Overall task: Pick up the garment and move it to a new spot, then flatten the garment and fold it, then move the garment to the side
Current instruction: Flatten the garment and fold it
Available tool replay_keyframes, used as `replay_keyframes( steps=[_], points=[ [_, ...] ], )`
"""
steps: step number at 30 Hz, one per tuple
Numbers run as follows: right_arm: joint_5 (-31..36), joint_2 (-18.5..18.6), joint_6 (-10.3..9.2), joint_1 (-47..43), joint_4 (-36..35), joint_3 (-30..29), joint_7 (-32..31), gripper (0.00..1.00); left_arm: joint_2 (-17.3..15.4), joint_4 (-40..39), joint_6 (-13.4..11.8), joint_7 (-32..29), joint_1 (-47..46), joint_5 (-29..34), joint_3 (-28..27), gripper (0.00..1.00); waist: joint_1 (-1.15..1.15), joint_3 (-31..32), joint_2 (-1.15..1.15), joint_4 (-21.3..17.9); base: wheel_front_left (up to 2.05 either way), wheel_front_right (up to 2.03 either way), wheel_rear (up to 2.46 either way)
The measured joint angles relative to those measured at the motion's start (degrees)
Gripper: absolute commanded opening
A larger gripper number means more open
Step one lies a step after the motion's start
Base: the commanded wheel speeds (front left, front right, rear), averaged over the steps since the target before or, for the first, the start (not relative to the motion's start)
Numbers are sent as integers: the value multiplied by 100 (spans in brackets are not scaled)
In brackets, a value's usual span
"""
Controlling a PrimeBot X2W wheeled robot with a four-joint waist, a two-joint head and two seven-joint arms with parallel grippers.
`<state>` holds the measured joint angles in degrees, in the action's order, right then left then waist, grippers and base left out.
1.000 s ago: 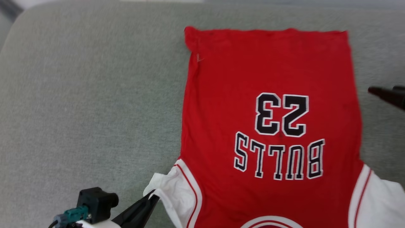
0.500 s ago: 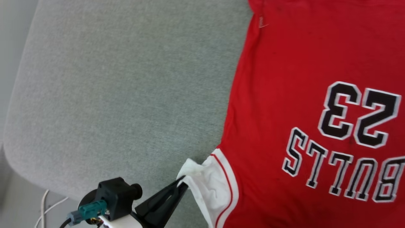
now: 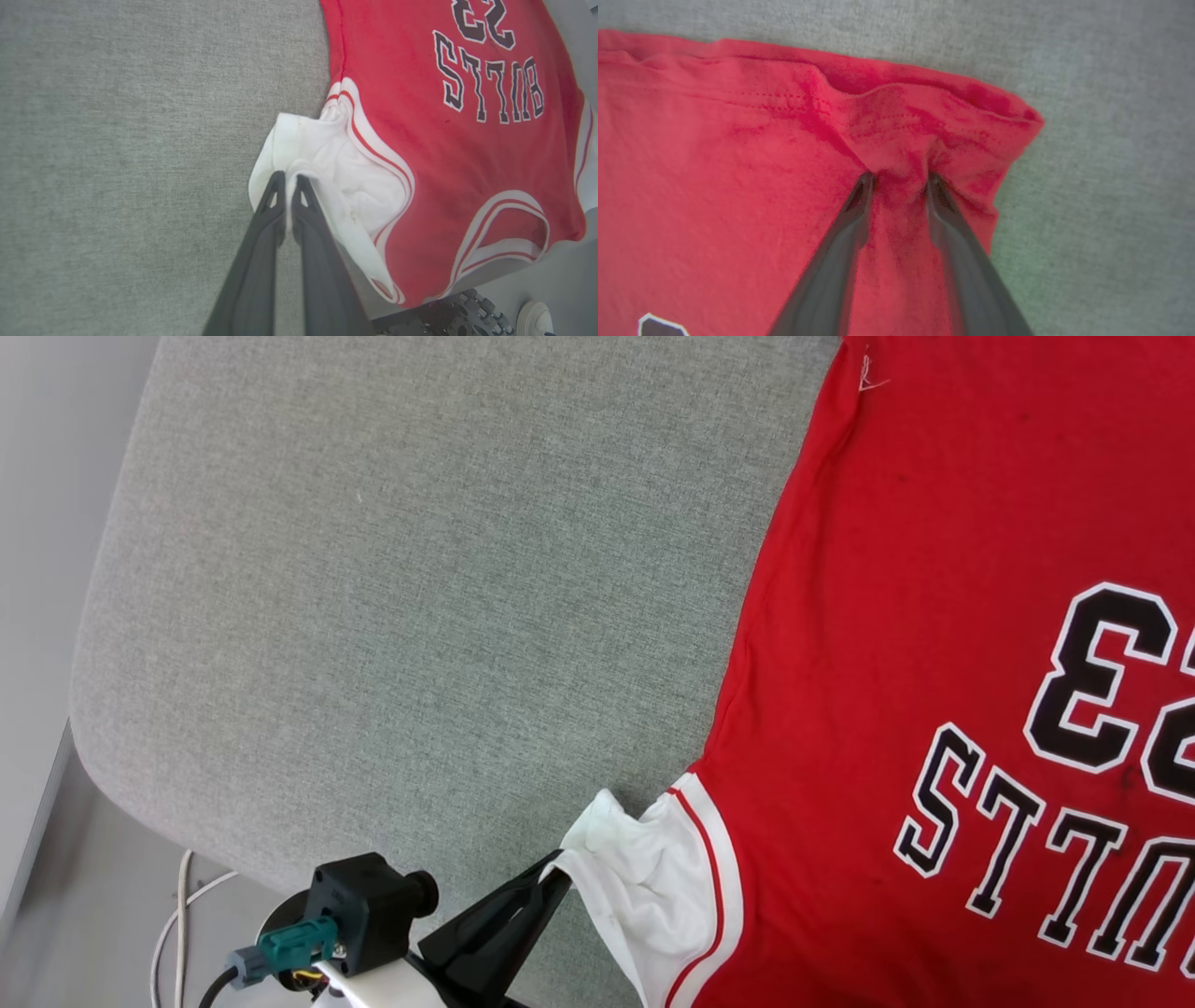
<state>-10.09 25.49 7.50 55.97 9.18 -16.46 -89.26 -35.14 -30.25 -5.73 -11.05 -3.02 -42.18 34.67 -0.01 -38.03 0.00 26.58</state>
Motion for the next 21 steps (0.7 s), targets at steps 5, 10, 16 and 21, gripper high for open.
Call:
replay_keyframes(
  steps=[5, 10, 16, 21],
  points=[
    [-121, 11, 0, -175, 12, 30, 8, 0, -5, 101, 12, 24, -26, -23, -15, 0, 0, 96, 0, -87, 0, 0, 0],
    [-218, -65, 0, -501, 15, 63, 57, 0, -48, 214, 0, 47, -50, -30, -78, 0, 0, 316, 0, -254, 0, 0, 0],
    [-475, -147, 0, -1171, 42, 175, 215, 0, -154, 437, -66, 21, 30, -100, -157, 0, 0, 743, 0, -543, 0, 0, 0],
    [-818, -174, 0, -1948, -45, 263, 405, 0, -264, 558, -167, 10, 173, -147, -216, 0, 0, 1186, 0, -833, 0, 0, 0]
  ],
)
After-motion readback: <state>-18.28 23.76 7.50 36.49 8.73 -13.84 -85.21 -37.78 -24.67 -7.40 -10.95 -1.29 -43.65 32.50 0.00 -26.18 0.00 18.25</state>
